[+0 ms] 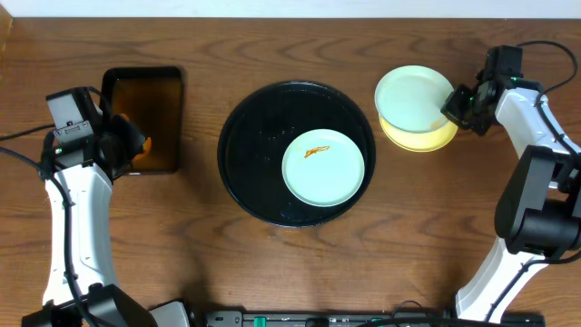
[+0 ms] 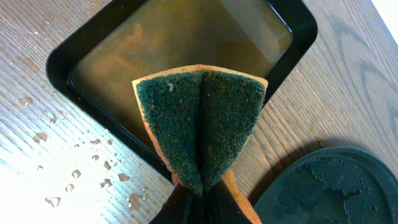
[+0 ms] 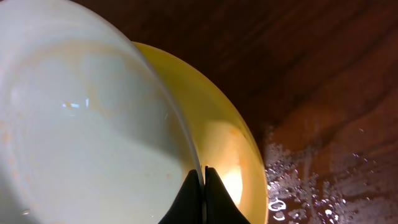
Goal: Clean dirty plates on tray and stack at the side
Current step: 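Lift the green plate and stack it onto the yellow plate, then release the stack and move the right gripper to the last green plate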
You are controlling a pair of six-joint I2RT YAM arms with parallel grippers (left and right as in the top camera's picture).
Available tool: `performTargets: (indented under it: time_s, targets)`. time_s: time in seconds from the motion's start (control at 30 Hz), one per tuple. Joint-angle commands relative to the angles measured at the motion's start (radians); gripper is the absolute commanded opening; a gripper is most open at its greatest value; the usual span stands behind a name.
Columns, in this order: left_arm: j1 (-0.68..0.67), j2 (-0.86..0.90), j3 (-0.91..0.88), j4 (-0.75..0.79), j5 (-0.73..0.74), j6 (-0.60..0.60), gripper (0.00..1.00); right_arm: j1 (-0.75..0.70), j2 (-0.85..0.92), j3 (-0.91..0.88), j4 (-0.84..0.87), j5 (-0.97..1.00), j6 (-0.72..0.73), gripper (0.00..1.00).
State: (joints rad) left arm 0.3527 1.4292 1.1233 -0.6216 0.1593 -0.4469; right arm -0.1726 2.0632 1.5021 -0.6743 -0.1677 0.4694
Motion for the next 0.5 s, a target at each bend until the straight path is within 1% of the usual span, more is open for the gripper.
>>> performTargets:
  time_s: [0.0,0.07,0.13,0.17,0.23,0.3,0.4,0.47]
  targets:
    - [0.002,0.002,-0.001,0.0,0.009,0.009,0.08,-0.018,-0.023,0.013,-0.019,0.027,0.023,0.01]
    - [0.002,0.002,-0.001,0.0,0.009,0.009,0.08,-0.018,-0.023,0.013,-0.034,0.018,-0.004,0.02]
    - [0.002,0.002,-0.001,-0.001,0.009,0.009,0.08,-0.018,-0.023,0.013,-0.052,0.018,-0.004,0.09]
    - [0.002,0.002,-0.001,-0.003,0.009,0.009,0.08,-0.018,-0.023,0.015,-0.063,0.018,-0.004,0.13]
    - [0.002,0.002,-0.001,-0.006,0.009,0.009,0.08,-0.018,-0.024,0.023,-0.088,0.016,-0.007,0.15]
    - [0.002,0.002,-0.001,-0.006,0.01,0.009,0.08,-0.018,-0.029,0.029,-0.103,-0.017,-0.045,0.19]
    - [0.002,0.002,-0.001,-0.006,0.009,0.009,0.08,-0.017,-0.042,0.048,-0.143,-0.045,-0.074,0.3]
    - [0.002,0.002,-0.001,-0.006,0.009,0.009,0.08,-0.016,-0.058,0.06,-0.175,-0.055,-0.082,0.31]
